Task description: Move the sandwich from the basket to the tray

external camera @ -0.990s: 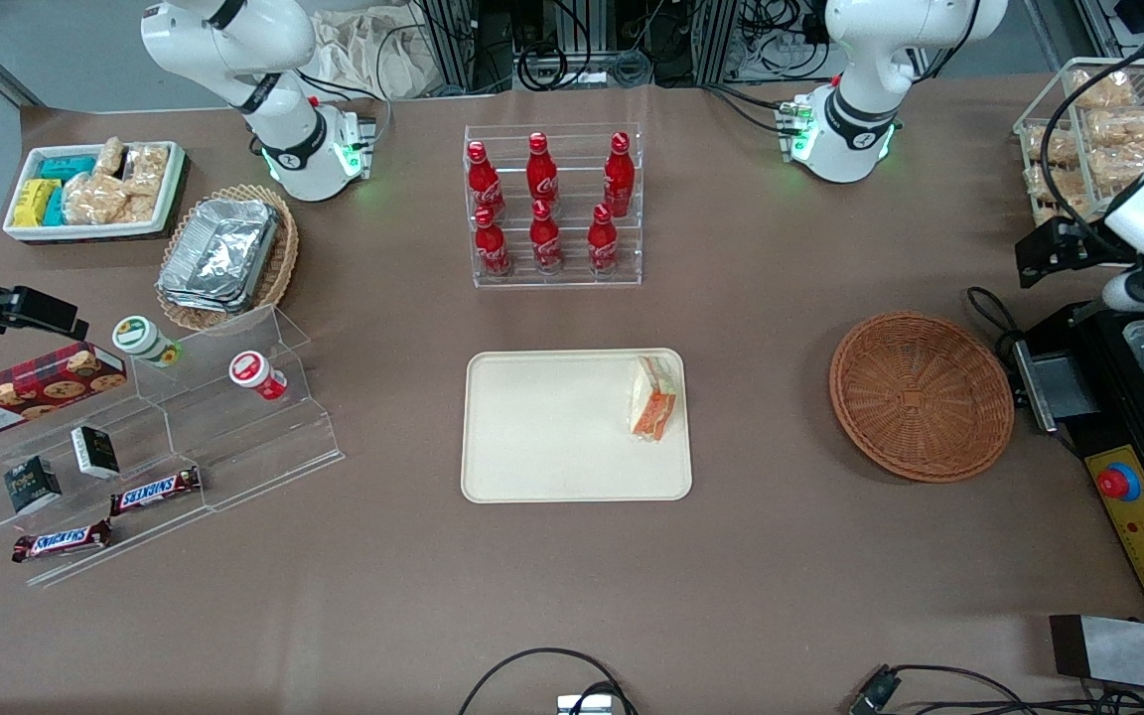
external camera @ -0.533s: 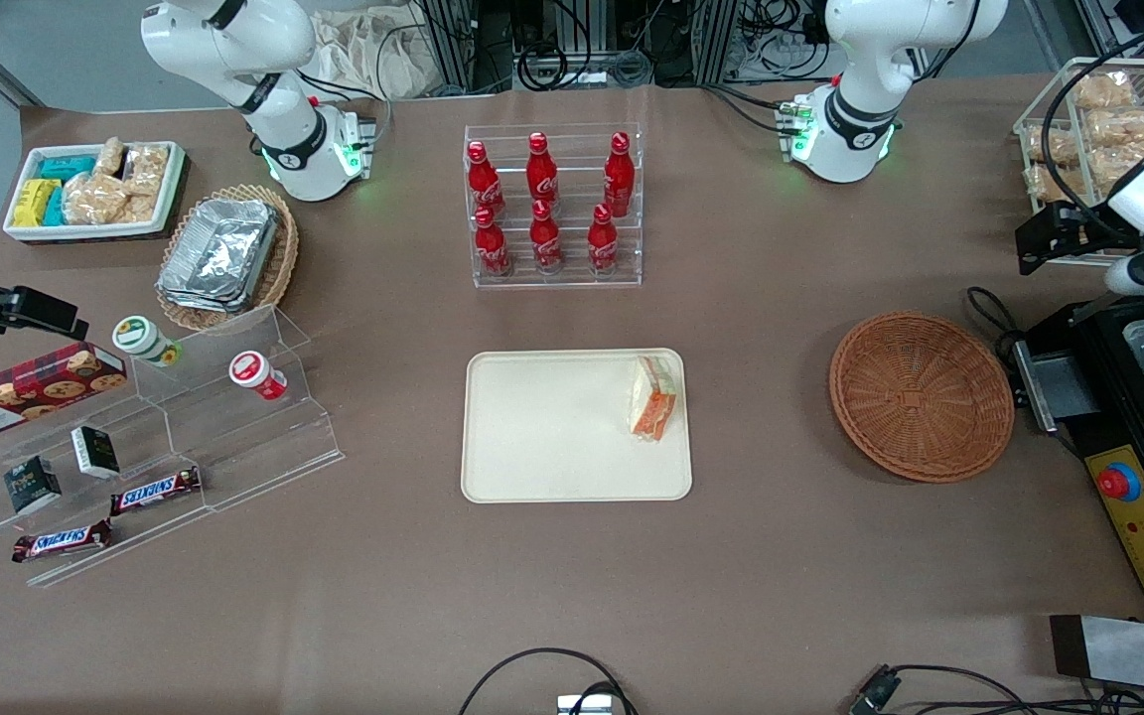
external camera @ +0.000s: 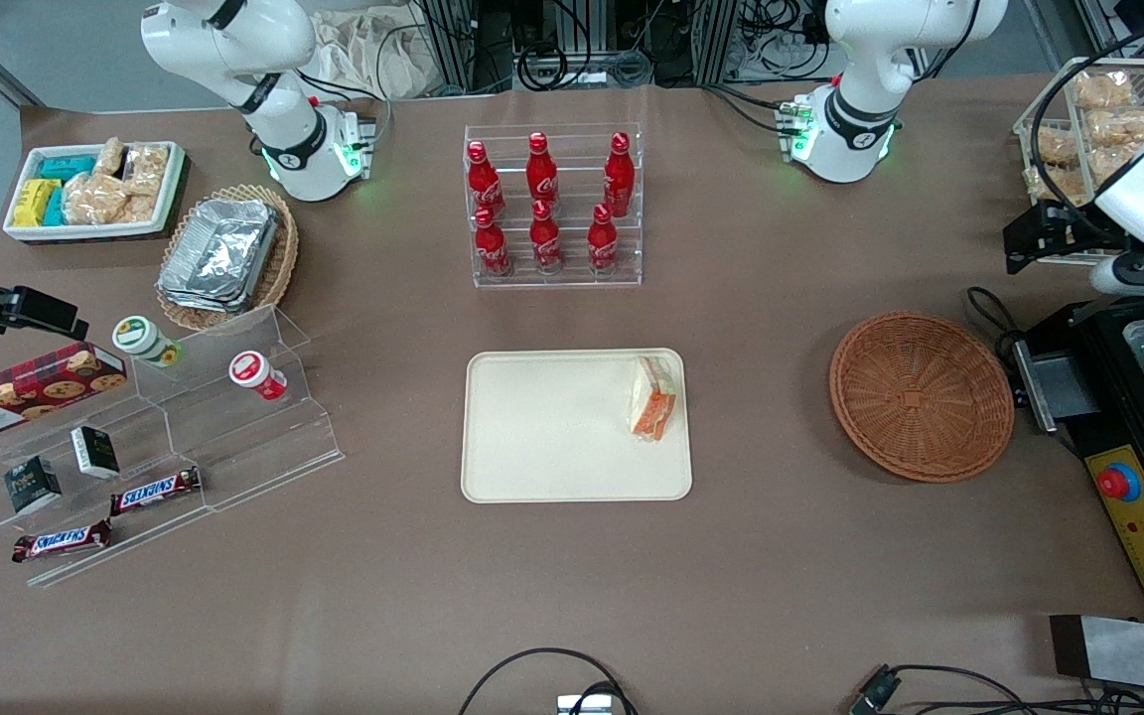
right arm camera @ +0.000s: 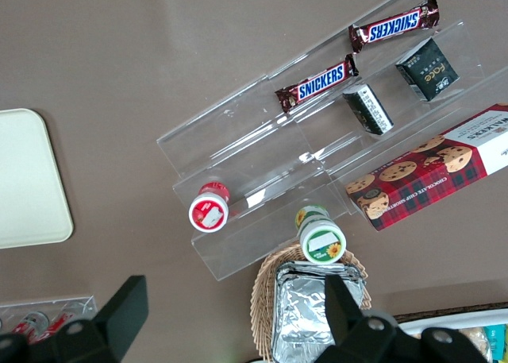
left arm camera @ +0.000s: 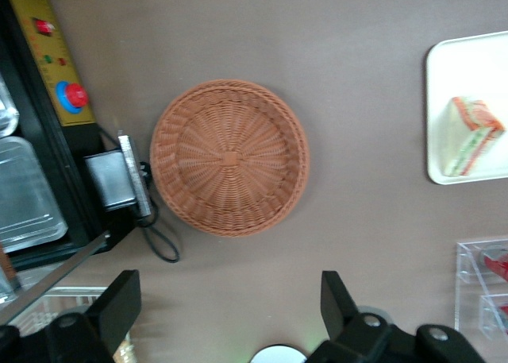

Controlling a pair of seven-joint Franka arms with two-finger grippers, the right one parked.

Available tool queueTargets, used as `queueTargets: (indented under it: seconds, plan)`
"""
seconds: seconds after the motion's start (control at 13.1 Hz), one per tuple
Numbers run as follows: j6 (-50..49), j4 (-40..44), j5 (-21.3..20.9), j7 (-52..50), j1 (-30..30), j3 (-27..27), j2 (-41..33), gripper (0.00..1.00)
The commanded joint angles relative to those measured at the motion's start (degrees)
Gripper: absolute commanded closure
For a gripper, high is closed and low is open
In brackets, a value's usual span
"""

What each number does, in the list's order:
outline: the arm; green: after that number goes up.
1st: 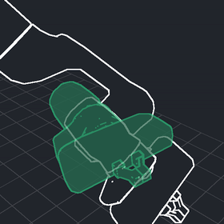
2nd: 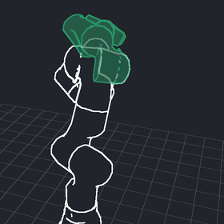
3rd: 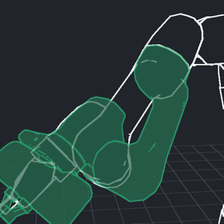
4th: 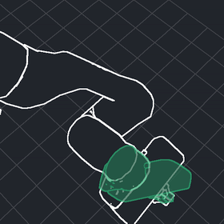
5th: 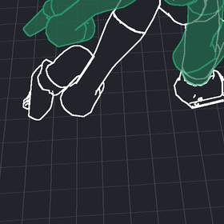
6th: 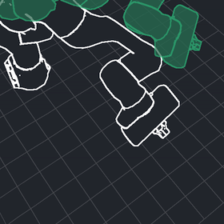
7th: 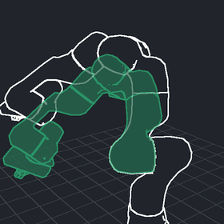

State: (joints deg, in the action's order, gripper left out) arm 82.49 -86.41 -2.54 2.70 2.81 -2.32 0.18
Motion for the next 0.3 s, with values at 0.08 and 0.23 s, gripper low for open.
queueTargets:
  seconds: [0.08,0.23]
  plan:
    - [-1.9,1.9,2.9,0.9,-0.3,0.3,0.0,0.00]
    - [-1.9,1.9,2.4,0.9,-0.2,0.3,0.1,0.00]
